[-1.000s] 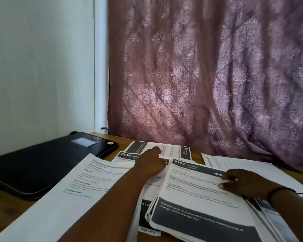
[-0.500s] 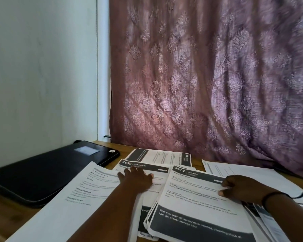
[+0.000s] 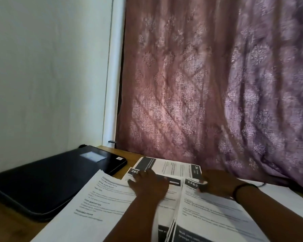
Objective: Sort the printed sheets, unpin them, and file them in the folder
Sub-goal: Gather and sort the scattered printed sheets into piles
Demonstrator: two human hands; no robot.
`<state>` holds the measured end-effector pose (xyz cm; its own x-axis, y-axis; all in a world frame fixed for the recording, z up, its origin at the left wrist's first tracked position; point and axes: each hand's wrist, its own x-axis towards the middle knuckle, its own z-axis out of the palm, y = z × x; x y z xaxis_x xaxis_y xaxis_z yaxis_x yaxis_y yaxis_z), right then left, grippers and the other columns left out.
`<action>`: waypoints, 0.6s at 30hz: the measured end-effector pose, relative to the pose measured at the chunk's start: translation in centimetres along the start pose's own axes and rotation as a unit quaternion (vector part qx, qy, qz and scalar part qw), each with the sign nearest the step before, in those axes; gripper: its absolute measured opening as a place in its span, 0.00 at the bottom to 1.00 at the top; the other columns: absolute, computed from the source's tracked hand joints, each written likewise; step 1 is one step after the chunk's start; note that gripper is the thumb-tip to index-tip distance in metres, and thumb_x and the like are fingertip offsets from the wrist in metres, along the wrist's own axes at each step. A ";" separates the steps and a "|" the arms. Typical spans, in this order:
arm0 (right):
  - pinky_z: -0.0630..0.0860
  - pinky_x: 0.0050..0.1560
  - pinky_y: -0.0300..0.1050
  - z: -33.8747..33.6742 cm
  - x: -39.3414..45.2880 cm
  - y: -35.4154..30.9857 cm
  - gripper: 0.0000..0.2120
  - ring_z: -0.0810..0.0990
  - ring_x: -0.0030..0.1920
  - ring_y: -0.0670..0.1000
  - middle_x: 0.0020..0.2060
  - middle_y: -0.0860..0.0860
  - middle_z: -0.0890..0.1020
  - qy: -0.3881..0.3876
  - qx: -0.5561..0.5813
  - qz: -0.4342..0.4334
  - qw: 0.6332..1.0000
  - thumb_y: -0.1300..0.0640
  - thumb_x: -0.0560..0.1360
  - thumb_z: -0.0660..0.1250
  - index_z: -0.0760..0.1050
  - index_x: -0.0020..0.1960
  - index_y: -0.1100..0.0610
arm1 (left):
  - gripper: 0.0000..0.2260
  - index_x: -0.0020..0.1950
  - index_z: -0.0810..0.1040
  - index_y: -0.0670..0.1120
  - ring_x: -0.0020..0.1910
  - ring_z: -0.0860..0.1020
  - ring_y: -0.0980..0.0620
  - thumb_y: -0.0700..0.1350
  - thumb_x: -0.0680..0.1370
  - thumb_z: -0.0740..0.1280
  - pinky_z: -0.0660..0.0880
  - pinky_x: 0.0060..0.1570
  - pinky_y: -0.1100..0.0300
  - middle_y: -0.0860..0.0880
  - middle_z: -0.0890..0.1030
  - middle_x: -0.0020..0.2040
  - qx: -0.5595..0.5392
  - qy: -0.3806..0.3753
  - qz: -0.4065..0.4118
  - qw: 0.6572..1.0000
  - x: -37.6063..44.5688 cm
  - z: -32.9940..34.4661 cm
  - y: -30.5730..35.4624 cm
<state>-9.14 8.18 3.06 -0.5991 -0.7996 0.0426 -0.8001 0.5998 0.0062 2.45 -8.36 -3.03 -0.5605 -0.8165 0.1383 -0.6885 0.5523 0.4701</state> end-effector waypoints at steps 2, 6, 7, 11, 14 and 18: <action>0.70 0.58 0.40 0.0 2.0 -2.9 0.23 0.74 0.63 0.52 0.66 0.51 0.75 0.010 -0.002 0.002 1.000 0.42 0.77 0.64 0.73 0.66 0.55 | 0.30 0.74 0.60 0.46 0.73 0.61 0.40 0.61 0.77 0.57 0.58 0.70 0.43 0.42 0.63 0.74 -0.104 0.066 -0.028 0.992 0.1 -0.8 0.5; 0.66 0.63 0.38 1.4 5.0 -7.4 0.27 0.71 0.68 0.52 0.69 0.53 0.72 -0.007 0.065 0.014 0.998 0.43 0.76 0.66 0.67 0.71 0.54 | 0.20 0.66 0.68 0.48 0.65 0.70 0.43 0.53 0.77 0.63 0.67 0.63 0.46 0.46 0.72 0.67 -0.373 0.128 -0.114 0.912 0.3 -2.4 1.4; 0.66 0.63 0.39 1.7 5.5 -8.2 0.29 0.70 0.68 0.53 0.70 0.53 0.71 -0.015 0.082 0.022 0.996 0.43 0.76 0.67 0.65 0.72 0.54 | 0.18 0.64 0.69 0.48 0.64 0.70 0.43 0.50 0.77 0.64 0.68 0.63 0.46 0.46 0.73 0.66 -0.424 0.139 -0.133 0.885 0.5 -2.5 1.3; 0.62 0.66 0.38 2.4 7.6 -9.1 0.33 0.65 0.72 0.54 0.74 0.55 0.65 -0.048 0.140 0.045 0.988 0.47 0.77 0.66 0.58 0.75 0.58 | 0.14 0.60 0.73 0.47 0.55 0.77 0.43 0.48 0.76 0.66 0.74 0.57 0.46 0.45 0.78 0.58 -0.552 0.156 -0.191 0.797 2.0 -2.1 0.7; 0.65 0.69 0.43 2.5 8.8 -8.4 0.43 0.68 0.71 0.54 0.73 0.54 0.67 -0.050 0.167 0.079 0.982 0.43 0.69 0.74 0.58 0.75 0.59 | 0.12 0.59 0.72 0.48 0.51 0.79 0.43 0.48 0.76 0.65 0.77 0.54 0.45 0.46 0.79 0.56 -0.601 0.158 -0.208 0.756 2.3 -2.2 0.8; 0.71 0.65 0.48 3.4 9.7 -6.9 0.42 0.74 0.64 0.54 0.67 0.55 0.73 -0.019 0.205 0.102 0.973 0.48 0.64 0.79 0.64 0.72 0.57 | 0.13 0.60 0.70 0.47 0.56 0.77 0.43 0.44 0.77 0.65 0.76 0.57 0.46 0.46 0.77 0.59 -0.621 0.150 -0.200 0.743 1.6 -2.3 1.5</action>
<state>-9.52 -3.87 0.05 -0.7415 -0.6699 -0.0368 -0.6039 0.6904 -0.3983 1.59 -9.27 -0.11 -0.1700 -0.9770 -0.1288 0.2887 -0.1744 0.9414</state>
